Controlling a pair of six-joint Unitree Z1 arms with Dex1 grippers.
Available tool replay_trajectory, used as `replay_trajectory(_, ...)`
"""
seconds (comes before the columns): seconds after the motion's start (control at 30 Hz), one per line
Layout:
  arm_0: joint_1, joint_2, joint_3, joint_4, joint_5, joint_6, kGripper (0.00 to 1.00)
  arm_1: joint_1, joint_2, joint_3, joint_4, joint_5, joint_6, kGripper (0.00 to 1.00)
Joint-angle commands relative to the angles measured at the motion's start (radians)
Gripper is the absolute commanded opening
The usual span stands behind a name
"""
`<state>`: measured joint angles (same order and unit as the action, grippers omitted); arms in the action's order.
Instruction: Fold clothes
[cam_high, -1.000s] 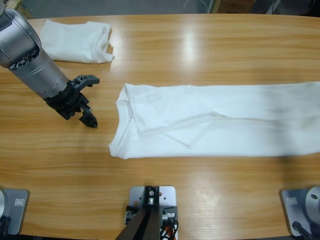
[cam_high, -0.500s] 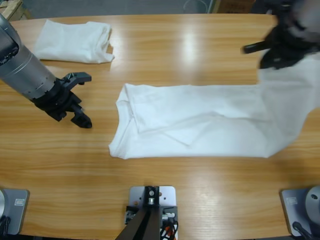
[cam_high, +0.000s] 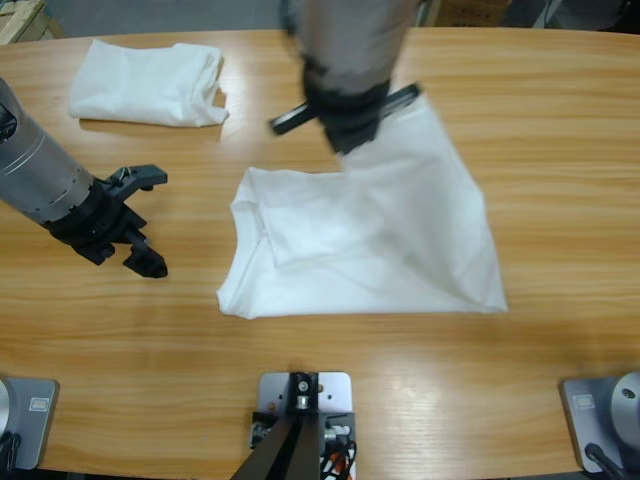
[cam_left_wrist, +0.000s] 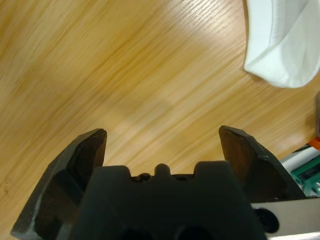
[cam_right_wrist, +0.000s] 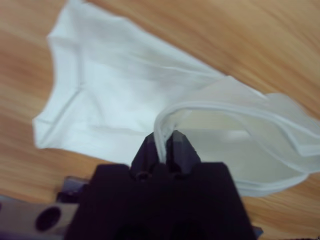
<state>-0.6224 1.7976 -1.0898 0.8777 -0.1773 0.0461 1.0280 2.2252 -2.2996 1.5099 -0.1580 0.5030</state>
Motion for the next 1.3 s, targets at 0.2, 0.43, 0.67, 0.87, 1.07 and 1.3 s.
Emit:
replay_trajectory(0.2, 0.007, -0.030, 0.045, -0.019, -0.017, -0.011, 0.876, 0.047, 0.252, -0.214, 0.092, 0.104, 0.012, 0.507)
replay_trajectory(0.43, 0.007, -0.029, 0.056, -0.037, -0.025, -0.033, 0.876, 0.047, 0.214, -0.291, 0.099, 0.145, -0.007, 1.000)
replay_trajectory(0.67, 0.000, -0.030, 0.055, -0.052, -0.041, -0.057, 0.876, 0.043, 0.067, -0.268, 0.099, 0.134, -0.025, 1.000)
replay_trajectory(0.87, -0.005, -0.046, -0.018, -0.125, -0.151, -0.189, 0.768, 0.007, -0.226, -0.021, 0.092, 0.015, -0.057, 1.000)
replay_trajectory(1.07, -0.002, -0.011, -0.020, -0.403, -0.257, -0.505, 0.729, -0.026, -0.516, 0.523, -0.148, 0.030, -0.075, 1.000)
replay_trajectory(1.3, -0.021, 0.062, -0.015, -0.434, -0.289, -0.679, 0.728, -0.128, -0.592, 0.897, -0.533, 0.301, -0.068, 0.996)
